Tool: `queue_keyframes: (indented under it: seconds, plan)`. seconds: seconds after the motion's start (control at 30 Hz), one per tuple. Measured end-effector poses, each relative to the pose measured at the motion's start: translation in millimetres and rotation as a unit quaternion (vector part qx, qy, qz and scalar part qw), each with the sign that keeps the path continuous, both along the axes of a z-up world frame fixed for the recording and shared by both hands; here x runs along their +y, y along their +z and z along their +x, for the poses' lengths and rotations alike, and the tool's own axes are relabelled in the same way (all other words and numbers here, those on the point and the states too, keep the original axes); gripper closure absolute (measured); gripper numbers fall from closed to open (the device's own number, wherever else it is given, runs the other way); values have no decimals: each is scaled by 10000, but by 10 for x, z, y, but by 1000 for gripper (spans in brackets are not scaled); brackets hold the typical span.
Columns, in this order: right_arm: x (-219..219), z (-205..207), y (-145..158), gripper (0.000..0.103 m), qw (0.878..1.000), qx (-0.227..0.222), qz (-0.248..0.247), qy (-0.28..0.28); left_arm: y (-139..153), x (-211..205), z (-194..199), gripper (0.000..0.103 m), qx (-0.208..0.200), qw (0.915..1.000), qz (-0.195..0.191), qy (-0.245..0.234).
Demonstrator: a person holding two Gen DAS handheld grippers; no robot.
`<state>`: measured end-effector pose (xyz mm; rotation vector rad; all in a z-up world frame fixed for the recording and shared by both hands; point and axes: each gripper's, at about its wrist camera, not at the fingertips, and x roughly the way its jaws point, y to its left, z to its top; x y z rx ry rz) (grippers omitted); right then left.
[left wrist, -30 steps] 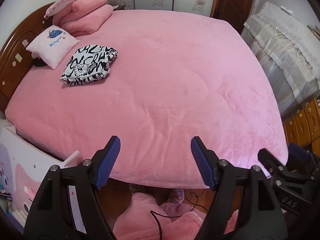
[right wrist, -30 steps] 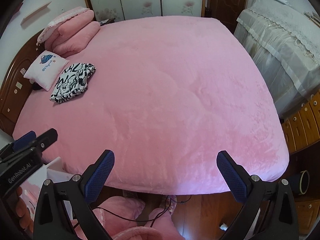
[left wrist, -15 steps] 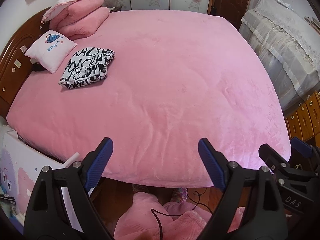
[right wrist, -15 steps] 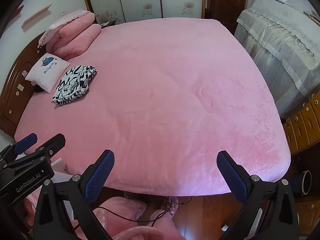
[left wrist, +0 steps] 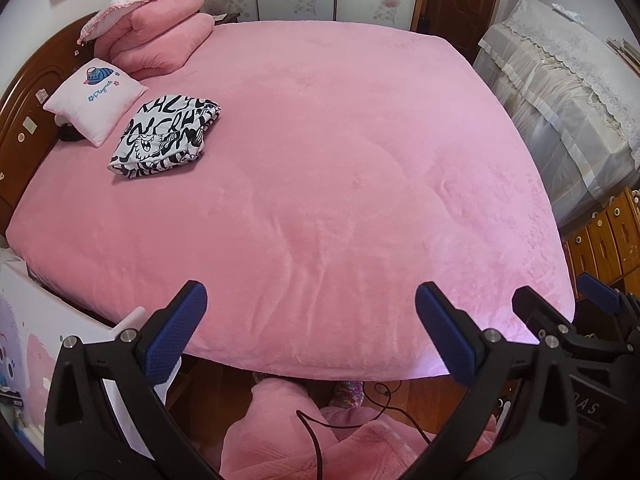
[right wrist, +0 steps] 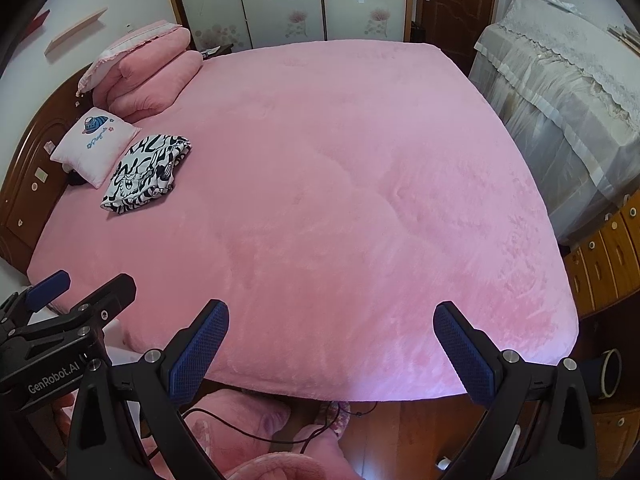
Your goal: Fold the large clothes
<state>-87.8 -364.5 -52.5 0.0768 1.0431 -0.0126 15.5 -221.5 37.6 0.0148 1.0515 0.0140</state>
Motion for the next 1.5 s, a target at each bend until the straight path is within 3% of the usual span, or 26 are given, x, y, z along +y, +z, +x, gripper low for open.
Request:
queue_keyframes:
  seconds: [1.5]
  plan:
    - [-119, 116, -24, 0, 10000, -40, 69, 11, 14, -189, 9, 1, -105, 9997, 204, 16]
